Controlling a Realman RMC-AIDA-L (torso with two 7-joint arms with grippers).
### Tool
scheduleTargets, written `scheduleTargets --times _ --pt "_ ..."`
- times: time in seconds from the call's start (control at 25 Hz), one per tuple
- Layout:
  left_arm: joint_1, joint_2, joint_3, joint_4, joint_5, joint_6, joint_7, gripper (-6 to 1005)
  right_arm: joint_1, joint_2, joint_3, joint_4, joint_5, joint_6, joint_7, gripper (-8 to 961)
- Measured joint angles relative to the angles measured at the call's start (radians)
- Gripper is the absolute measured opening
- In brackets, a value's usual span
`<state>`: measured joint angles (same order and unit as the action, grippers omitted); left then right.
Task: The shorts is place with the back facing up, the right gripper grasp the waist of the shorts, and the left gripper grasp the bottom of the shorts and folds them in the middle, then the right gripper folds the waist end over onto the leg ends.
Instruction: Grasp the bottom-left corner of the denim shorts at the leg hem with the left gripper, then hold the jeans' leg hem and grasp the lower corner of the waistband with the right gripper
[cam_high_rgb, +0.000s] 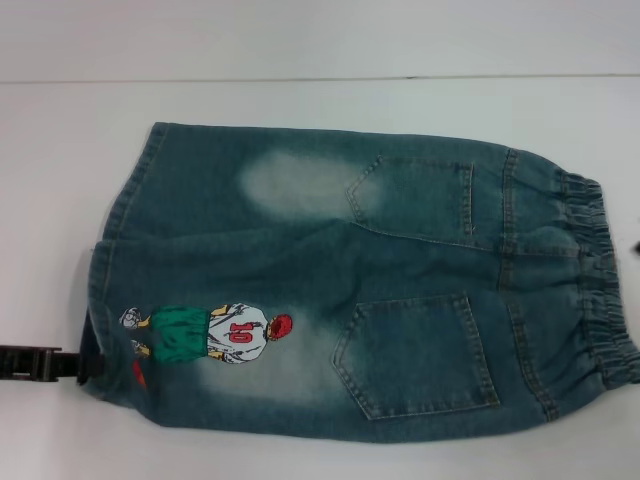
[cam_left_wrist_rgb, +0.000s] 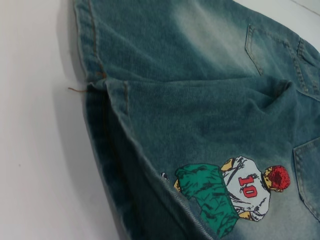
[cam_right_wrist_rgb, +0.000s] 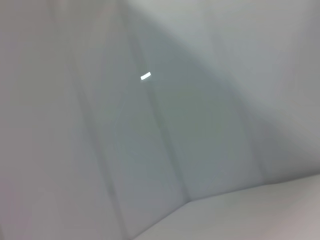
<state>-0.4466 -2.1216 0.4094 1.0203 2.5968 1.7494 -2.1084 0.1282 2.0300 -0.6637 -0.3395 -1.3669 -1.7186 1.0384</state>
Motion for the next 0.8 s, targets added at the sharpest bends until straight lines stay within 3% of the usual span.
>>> scheduleTargets --times 0.24,0.6,0.8 --pt "-0.012 -0.001 0.004 0.003 -0.001 -0.001 0.002 15 -0.066 -0.016 0.065 0.003 -0.020 0.000 0.179 948" --pt "-0.014 -0.007 0.010 0.011 -0.001 0.007 0.002 15 -0.119 -0.109 0.118 -0.008 -0.265 0.021 0.456 947" --pt "-0.017 -0.010 0.014 0.010 -0.001 0.008 0.001 15 -0.094 -0.110 0.175 -0.021 -0.410 0.099 0.513 947"
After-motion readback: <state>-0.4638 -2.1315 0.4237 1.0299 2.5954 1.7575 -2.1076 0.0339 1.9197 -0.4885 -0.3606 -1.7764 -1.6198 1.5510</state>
